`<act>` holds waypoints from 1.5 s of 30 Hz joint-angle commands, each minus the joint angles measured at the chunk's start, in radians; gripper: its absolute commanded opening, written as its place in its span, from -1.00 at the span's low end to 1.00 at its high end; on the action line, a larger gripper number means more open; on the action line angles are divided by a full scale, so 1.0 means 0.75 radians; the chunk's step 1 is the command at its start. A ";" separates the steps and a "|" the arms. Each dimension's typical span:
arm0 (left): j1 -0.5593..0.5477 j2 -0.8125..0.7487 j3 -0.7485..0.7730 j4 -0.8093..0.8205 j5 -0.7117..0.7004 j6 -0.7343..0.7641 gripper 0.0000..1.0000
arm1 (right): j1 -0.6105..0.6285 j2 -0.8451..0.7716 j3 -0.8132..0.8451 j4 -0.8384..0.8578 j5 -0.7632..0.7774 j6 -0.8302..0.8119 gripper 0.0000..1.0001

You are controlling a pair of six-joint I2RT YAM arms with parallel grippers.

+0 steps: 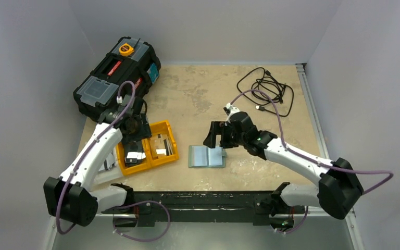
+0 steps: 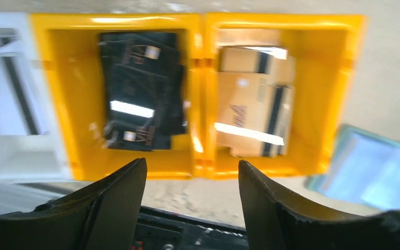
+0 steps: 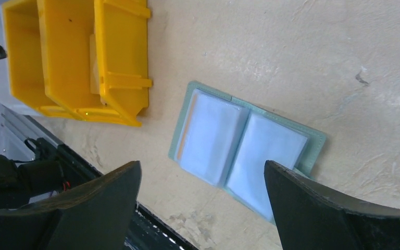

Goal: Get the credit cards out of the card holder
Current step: Place the credit card in the storage box, then remove the credit card from the card holder.

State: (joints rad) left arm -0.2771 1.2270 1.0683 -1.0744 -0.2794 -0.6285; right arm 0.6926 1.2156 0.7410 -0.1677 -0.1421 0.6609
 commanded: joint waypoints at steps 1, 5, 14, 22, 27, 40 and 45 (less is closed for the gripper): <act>-0.029 -0.127 -0.039 0.188 0.407 0.032 0.30 | 0.116 0.118 0.118 -0.059 0.234 -0.009 0.64; -0.138 -0.157 -0.054 0.274 0.549 -0.009 0.32 | 0.198 0.241 0.173 -0.082 0.324 0.016 0.41; -0.254 -0.129 -0.141 0.458 0.677 -0.113 0.33 | 0.332 0.489 0.295 -0.145 0.459 0.094 0.11; -0.296 -0.099 -0.230 0.560 0.712 -0.158 0.33 | 0.367 0.616 0.333 -0.168 0.508 0.110 0.10; -0.325 -0.066 -0.259 0.601 0.717 -0.181 0.33 | 0.371 0.655 0.308 -0.180 0.517 0.137 -0.02; -0.480 0.174 -0.240 0.736 0.713 -0.256 0.28 | 0.327 0.641 0.095 -0.001 0.386 0.152 -0.79; -0.505 0.284 -0.213 0.796 0.737 -0.279 0.02 | 0.297 0.631 0.041 0.054 0.340 0.136 -0.88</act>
State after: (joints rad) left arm -0.6426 1.3979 0.8722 -0.5529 0.2508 -0.8104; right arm 0.9253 1.6463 0.8368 -0.1097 0.1509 0.7746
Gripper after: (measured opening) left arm 0.553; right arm 0.079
